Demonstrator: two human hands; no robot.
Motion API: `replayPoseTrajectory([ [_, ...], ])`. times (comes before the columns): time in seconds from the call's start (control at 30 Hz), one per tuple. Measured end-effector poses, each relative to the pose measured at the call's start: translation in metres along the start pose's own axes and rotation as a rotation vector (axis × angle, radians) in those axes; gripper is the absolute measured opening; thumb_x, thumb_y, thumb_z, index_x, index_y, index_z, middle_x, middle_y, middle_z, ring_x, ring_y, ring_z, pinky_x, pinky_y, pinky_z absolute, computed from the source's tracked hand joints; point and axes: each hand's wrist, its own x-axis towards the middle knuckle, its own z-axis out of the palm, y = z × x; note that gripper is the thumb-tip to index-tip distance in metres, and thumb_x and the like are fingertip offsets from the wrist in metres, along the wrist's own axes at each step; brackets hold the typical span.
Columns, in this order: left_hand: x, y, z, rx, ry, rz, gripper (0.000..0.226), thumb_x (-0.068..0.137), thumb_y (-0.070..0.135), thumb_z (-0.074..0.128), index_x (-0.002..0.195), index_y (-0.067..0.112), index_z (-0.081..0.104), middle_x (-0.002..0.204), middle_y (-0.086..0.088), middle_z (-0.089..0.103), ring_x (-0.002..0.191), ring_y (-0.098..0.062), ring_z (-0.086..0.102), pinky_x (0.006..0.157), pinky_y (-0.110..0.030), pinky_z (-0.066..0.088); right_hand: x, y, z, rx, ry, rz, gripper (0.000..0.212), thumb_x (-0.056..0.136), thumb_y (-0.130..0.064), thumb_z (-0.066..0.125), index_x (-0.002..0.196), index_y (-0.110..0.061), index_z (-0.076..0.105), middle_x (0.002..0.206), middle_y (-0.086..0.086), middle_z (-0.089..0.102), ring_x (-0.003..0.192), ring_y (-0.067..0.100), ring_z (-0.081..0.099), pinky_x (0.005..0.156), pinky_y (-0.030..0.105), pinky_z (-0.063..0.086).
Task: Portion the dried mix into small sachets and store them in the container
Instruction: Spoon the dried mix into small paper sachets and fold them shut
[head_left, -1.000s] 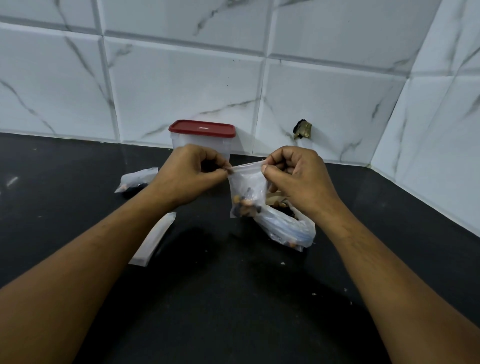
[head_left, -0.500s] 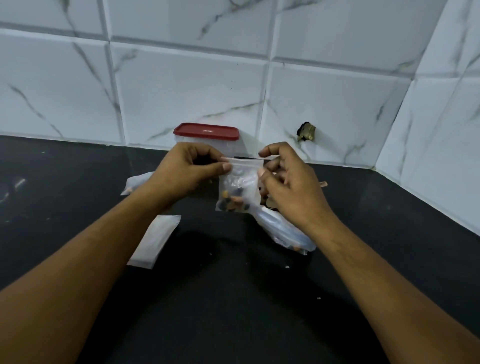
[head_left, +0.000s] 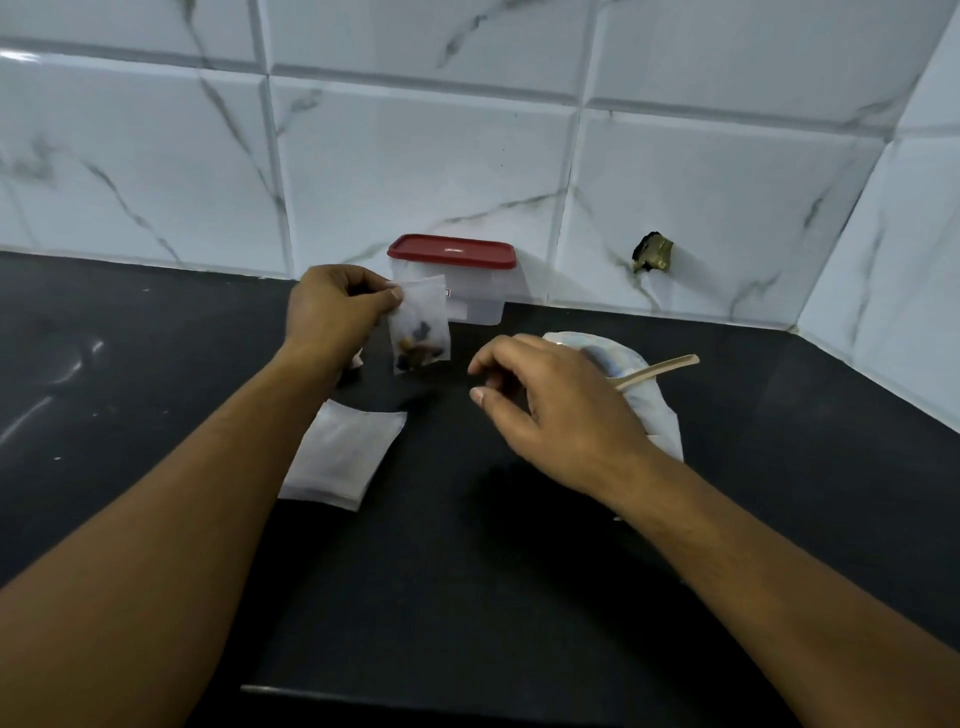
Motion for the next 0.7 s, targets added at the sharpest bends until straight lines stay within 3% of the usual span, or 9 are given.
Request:
replayPoseTrajectory([
  [0.13, 0.004, -0.012, -0.012, 0.292, 0.167, -0.007, 0.019, 0.088, 0.032, 0.077, 0.106, 0.027, 0.072, 0.099, 0.008, 0.074, 0.096, -0.017, 0.07, 0.087, -0.037, 0.057, -0.002, -0.006, 0.009, 0.011, -0.087, -0.036, 0.015, 0.099, -0.033, 0.064, 0.113, -0.028, 0.065, 0.099, -0.014, 0.063, 0.092, 0.005, 0.061, 0.079, 0.036, 0.056],
  [0.3, 0.002, -0.023, -0.015, 0.461, 0.196, -0.036, 0.026, 0.089, 0.035, 0.075, 0.113, 0.026, 0.069, 0.109, 0.004, 0.073, 0.105, -0.023, 0.067, 0.083, -0.035, 0.05, -0.004, -0.006, 0.012, 0.019, -0.105, -0.031, 0.013, 0.098, -0.035, 0.064, 0.11, -0.03, 0.065, 0.096, -0.016, 0.064, 0.091, 0.003, 0.062, 0.078, 0.035, 0.056],
  [0.5, 0.005, -0.018, -0.012, 0.149, 0.088, 0.029, 0.008, 0.09, 0.022, 0.075, 0.095, 0.022, 0.069, 0.091, 0.003, 0.074, 0.084, -0.015, 0.074, 0.084, -0.038, 0.061, -0.005, -0.004, 0.012, 0.032, -0.113, -0.004, 0.012, 0.098, -0.036, 0.065, 0.109, -0.032, 0.065, 0.094, -0.017, 0.064, 0.089, 0.005, 0.063, 0.076, 0.036, 0.057],
  [0.6, 0.0, -0.008, -0.004, -0.064, 0.017, 0.024, 0.017, 0.091, 0.017, 0.075, 0.102, 0.018, 0.062, 0.091, -0.008, 0.074, 0.076, -0.016, 0.076, 0.076, -0.039, 0.063, -0.005, -0.003, 0.012, 0.036, -0.12, 0.002, 0.013, 0.098, -0.036, 0.065, 0.109, -0.032, 0.065, 0.093, -0.017, 0.064, 0.088, 0.005, 0.064, 0.075, 0.037, 0.058],
  [0.7, -0.002, -0.011, -0.002, 0.048, 0.073, 0.033, 0.023, 0.092, 0.02, 0.075, 0.105, 0.02, 0.055, 0.093, -0.007, 0.071, 0.081, -0.021, 0.073, 0.068, -0.036, 0.059, -0.005, -0.003, 0.012, 0.037, -0.124, 0.004, 0.013, 0.097, -0.037, 0.065, 0.109, -0.032, 0.065, 0.092, -0.016, 0.064, 0.087, 0.005, 0.064, 0.074, 0.038, 0.058],
])
